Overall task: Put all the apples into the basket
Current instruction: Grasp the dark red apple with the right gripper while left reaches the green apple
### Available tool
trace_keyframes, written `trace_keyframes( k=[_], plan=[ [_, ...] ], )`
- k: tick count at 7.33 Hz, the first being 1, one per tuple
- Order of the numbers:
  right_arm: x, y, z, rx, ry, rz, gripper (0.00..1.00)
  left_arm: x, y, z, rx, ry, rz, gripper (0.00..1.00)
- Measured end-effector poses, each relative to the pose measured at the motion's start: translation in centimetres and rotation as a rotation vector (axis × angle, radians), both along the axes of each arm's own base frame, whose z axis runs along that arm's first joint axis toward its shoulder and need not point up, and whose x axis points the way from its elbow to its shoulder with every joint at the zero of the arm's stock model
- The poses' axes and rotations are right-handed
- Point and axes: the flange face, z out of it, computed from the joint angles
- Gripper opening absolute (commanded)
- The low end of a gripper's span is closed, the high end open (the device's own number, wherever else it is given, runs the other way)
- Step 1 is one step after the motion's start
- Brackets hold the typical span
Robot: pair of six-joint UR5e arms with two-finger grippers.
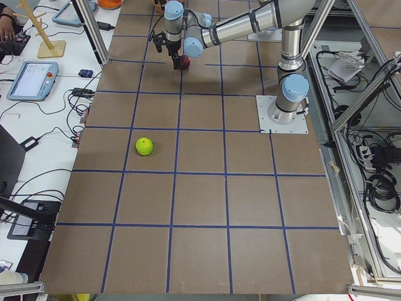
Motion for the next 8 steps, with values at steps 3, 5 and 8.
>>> trace_keyframes(
  k=[3, 5, 8],
  plan=[
    [14.6, 6.2, -4.7, -0.013, -0.021, 0.158, 1.00, 15.4, -1.1, 1.5, -0.008, -0.104, -0.190, 1.00],
    [19.3, 9.0, -6.7, 0.028, -0.109, 0.133, 1.00, 27.2, -2.2, -0.2, 0.004, -0.137, -0.321, 1.00],
    [21.8, 10.0, -10.0, 0.070, -0.135, 0.095, 1.00, 34.9, -6.7, -3.7, 0.018, -0.143, -0.387, 1.00]
  ],
)
